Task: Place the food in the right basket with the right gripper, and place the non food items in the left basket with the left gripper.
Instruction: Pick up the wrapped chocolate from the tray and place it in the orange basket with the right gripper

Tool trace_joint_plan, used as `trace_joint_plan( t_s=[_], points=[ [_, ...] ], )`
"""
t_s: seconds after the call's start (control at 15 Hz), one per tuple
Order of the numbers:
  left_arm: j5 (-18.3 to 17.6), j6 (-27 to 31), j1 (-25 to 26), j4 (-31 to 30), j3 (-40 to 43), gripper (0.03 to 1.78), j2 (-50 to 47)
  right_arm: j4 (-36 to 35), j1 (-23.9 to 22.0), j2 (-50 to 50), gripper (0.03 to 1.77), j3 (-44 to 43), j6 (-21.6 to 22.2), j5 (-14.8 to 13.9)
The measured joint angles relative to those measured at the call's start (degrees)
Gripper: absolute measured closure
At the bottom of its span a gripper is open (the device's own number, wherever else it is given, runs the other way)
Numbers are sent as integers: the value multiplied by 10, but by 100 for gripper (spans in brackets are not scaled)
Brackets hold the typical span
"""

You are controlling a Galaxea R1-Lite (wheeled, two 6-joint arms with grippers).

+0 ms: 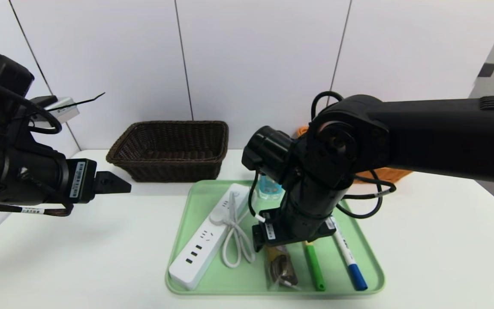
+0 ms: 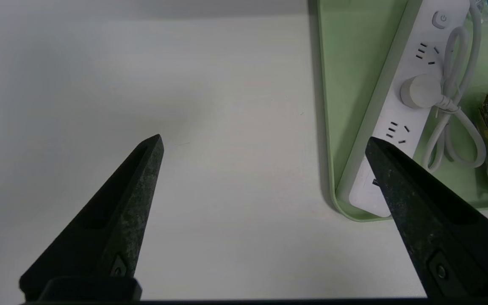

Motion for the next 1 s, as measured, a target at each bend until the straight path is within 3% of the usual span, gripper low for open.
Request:
trace_joint_plan(
  t_s=[0.2,1.0],
  points=[
    [0,0,0,4,1,12,-4,8,1,11,10,-10,1,-15],
    [-1,-3,1,6,10,12,-23,15,11,31,10,-20,17,-16]
  ],
)
